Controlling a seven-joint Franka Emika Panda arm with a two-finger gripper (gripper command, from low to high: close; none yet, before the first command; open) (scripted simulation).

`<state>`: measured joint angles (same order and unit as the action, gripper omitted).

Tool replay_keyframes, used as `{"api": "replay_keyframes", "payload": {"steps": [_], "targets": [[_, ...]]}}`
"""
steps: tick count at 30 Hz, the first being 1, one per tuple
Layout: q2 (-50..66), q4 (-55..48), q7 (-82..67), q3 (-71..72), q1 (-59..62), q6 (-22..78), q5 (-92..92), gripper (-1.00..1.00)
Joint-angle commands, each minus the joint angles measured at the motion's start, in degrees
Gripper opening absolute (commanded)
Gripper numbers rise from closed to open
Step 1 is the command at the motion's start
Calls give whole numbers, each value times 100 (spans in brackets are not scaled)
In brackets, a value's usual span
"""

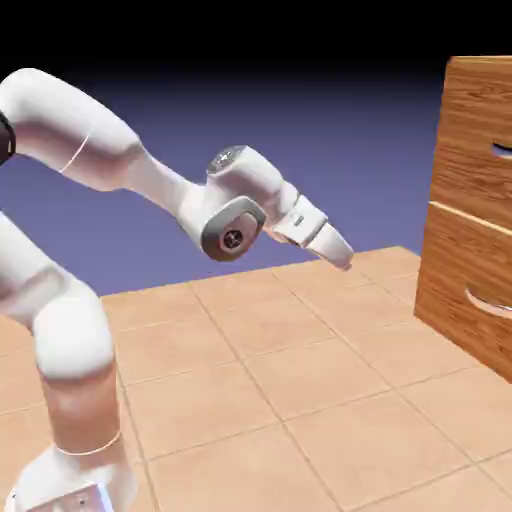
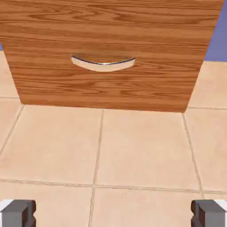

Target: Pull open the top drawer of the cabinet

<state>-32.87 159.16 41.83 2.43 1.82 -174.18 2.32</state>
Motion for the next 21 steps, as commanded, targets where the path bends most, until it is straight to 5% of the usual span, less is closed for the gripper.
{"api": "replay_keyframes", "payload": {"steps": [1, 21], "targets": [[-18, -153, -52, 202, 208, -15, 193, 0], [-371, -3208, -1100, 4237, 4361, -304, 4045, 0]]}}
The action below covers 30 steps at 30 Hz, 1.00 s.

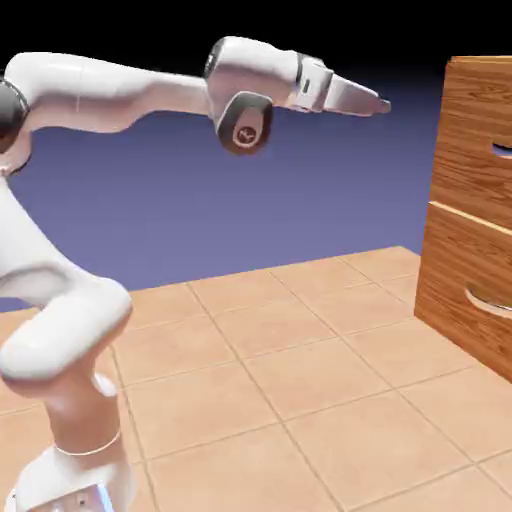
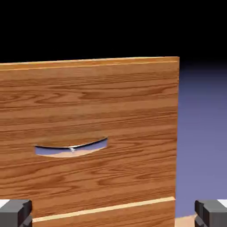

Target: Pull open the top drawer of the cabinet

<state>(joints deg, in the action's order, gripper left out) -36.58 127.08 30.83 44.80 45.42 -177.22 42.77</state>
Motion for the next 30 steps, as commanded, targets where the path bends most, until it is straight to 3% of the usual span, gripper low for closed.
{"api": "replay_keyframes", "payload": {"steps": [1, 30], "targets": [[-18, -153, -52, 202, 208, -15, 193, 0], [-530, -4582, -1571, 6052, 6230, -435, 5778, 0]]}}
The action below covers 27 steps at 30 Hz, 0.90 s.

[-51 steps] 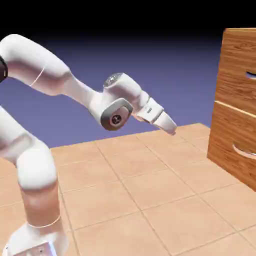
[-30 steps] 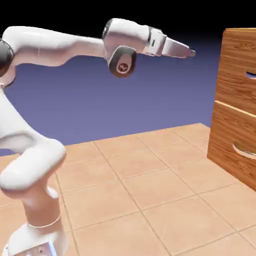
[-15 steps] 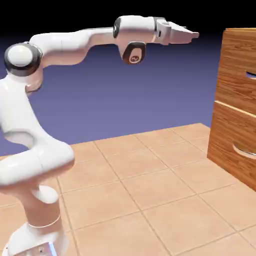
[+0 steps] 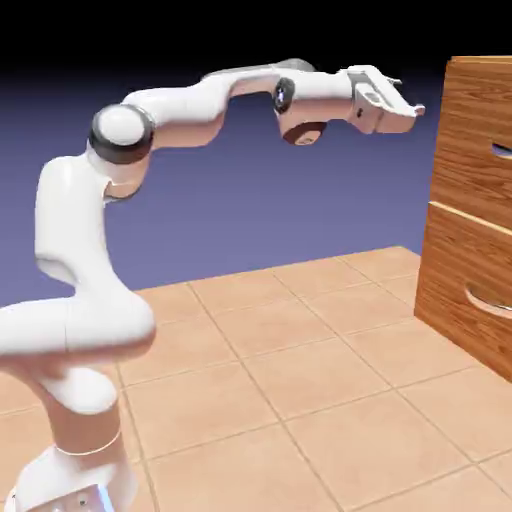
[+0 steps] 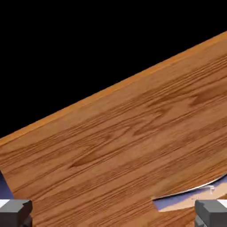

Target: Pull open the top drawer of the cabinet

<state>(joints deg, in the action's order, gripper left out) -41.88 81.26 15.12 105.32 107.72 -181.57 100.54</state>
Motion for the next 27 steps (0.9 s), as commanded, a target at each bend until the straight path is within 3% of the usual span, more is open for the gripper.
{"api": "replay_keyframes", "payload": {"steps": [1, 27], "targets": [[-18, -153, -52, 202, 208, -14, 193, 0], [-451, -3900, -1337, 5151, 5302, -370, 4917, 0]]}}
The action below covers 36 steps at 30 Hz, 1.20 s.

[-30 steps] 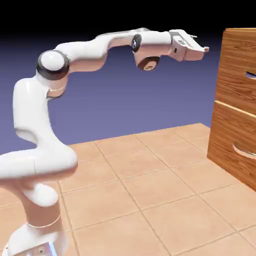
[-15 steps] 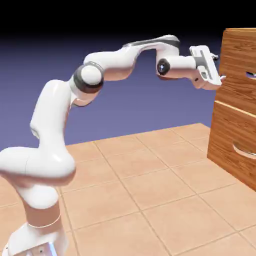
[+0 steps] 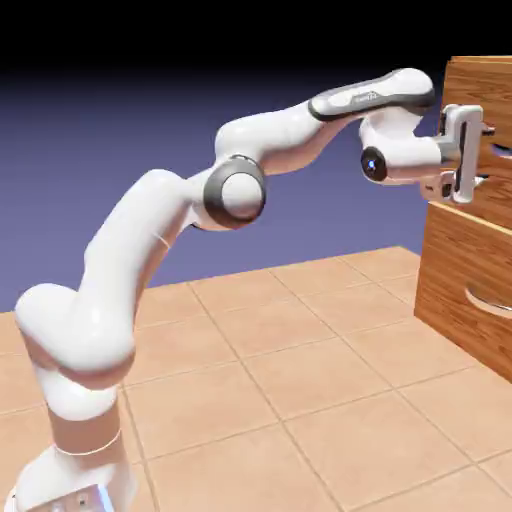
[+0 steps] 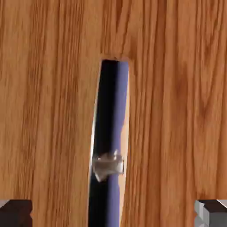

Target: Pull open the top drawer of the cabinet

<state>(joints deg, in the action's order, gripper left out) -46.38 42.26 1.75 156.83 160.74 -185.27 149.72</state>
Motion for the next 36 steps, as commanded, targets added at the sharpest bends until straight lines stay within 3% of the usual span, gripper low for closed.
{"api": "replay_keyframes", "payload": {"steps": [1, 36], "targets": [[-67, -41, 249, -111, -2, 28, -132, 0], [-2428, -1488, 8970, -4006, -90, 1017, -4750, 0]]}}
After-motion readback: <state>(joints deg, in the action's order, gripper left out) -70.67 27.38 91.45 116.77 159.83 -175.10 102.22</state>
